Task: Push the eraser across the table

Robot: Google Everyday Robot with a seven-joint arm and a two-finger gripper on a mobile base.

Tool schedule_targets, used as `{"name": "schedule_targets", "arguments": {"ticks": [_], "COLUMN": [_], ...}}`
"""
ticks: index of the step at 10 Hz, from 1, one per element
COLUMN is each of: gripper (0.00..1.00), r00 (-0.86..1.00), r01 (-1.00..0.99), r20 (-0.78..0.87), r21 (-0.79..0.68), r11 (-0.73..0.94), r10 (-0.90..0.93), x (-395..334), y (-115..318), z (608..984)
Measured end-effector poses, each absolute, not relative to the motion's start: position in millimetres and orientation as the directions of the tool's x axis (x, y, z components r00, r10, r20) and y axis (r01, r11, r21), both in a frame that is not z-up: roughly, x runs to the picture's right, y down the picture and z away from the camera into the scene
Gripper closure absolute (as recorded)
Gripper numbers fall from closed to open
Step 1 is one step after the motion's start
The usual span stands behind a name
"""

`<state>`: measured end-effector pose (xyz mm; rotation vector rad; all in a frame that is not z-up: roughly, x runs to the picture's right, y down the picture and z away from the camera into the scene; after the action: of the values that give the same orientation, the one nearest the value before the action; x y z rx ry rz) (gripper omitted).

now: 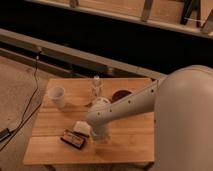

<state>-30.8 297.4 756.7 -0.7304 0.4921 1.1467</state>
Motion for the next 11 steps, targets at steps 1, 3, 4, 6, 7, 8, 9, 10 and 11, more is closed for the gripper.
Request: {"name": "schedule_targets", "arguments": {"ticks": [1,3,4,6,7,8,9,10,11], "gripper": [0.35,0.35,0.35,0.35,0.35,0.35,0.35,0.35,0.35], "r00": [0.354,0.372,0.384,0.413,0.427,0.437,0.437,0.438,0.438], "r01": [-0.935,-0.928,-0.923,-0.911,-0.904,-0.900,-0.899,-0.899,-0.899], "r20": [-0.685,-0.675,-0.668,-0.658,-0.652,-0.646,-0.642,-0.639,-0.640], "r21": [-0.269,-0.276,-0.283,-0.304,-0.314,-0.324,-0.327,-0.329,-0.328], "r11": [0.230,0.250,0.260,0.280,0.289,0.293,0.291,0.291,0.291], "r10": [0.637,0.637,0.637,0.630,0.627,0.627,0.630,0.632,0.632], "x": [-33.1,-38.0,-42.4,-55.6,-62.4,-70.5,-74.8,-75.6,-75.5], "y": [300.3,306.9,310.1,318.3,321.1,322.7,322.0,321.9,321.9], "z": [752.6,746.0,743.9,741.1,740.6,741.1,741.3,741.6,741.5]}}
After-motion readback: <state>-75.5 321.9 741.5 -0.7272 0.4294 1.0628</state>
